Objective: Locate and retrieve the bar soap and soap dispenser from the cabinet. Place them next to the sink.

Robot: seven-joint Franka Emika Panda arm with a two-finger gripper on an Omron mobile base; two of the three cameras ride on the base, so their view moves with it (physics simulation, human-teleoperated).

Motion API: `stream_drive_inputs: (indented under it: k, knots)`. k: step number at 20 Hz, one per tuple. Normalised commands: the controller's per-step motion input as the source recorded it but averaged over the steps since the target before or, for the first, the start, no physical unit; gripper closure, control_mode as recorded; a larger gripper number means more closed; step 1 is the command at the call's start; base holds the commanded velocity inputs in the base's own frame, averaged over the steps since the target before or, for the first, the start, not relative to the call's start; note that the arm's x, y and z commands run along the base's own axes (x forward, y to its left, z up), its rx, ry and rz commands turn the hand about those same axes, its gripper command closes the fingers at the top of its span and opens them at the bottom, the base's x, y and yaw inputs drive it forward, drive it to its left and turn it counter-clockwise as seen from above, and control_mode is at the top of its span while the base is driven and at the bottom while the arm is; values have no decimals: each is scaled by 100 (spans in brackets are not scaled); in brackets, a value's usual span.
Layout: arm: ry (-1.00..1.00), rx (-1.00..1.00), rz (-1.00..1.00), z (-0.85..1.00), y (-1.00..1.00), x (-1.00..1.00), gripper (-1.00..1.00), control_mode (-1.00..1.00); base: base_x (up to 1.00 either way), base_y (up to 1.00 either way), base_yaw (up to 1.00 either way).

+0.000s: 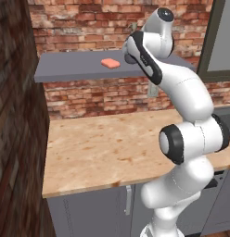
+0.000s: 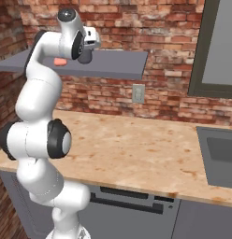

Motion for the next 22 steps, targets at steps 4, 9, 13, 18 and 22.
stream_drive_inputs:
  k: [4,9,13,18,22]
  knots:
    - [-2,0,-5,-23,-1,13,-100,-100,0,0,0]
    - [-3,0,-1,-16,1,16,-100,-100,0,0,0]
    - [-4,3,1,-8,0,14,-100,-100,0,0,0]
    - [-2,4,4,-7,0,12,-100,-100,0,0,0]
    - [0,2,3,-10,2,0,100,-100,0,0,0]
